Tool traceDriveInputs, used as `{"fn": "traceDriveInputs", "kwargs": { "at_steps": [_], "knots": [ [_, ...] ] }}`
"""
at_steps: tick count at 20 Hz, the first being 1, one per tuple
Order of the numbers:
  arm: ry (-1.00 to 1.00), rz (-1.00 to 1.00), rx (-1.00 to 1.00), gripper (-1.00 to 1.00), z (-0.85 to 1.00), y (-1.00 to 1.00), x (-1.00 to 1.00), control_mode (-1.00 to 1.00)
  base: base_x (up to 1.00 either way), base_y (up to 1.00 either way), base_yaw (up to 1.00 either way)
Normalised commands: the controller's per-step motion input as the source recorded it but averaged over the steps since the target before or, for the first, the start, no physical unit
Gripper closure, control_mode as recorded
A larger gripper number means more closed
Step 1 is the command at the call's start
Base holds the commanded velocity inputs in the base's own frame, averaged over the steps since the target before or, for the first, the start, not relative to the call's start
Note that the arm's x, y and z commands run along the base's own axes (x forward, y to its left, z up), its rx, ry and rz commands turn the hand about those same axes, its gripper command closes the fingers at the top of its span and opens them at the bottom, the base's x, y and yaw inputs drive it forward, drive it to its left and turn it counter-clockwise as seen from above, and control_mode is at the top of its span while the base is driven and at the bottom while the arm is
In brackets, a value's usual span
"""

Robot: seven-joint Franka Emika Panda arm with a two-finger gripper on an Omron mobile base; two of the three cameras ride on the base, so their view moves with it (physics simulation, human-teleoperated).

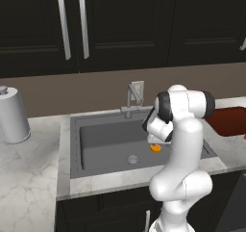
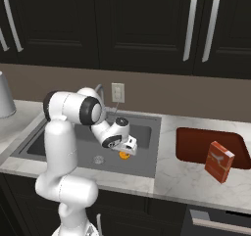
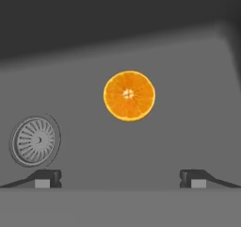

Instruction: Pick up all produce items and place them in the sink. Turn on the sink faucet to wash them. Then turn the sink off and put them in the tray.

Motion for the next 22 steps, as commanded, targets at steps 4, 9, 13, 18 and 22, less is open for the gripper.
{"fn": "traceDriveInputs", "kwargs": {
  "at_steps": [4,9,13,18,22],
  "knots": [
    [-0.04,0.00,0.00,-1.00,-0.13,0.00,0.09,-1.00,0.00,0.00,0.00],
    [-0.05,0.00,0.00,-1.00,-0.12,0.00,0.07,-1.00,0.00,0.00,0.00],
    [-0.09,0.00,-0.01,-1.00,-0.13,0.00,0.01,-1.00,0.00,0.00,0.00],
    [-0.07,0.00,-0.03,-1.00,-0.14,0.00,0.00,-1.00,0.00,0.00,0.00],
    [-0.03,0.00,-0.03,-1.00,-0.17,0.00,0.00,-1.00,0.00,0.00,0.00]
  ]
}}
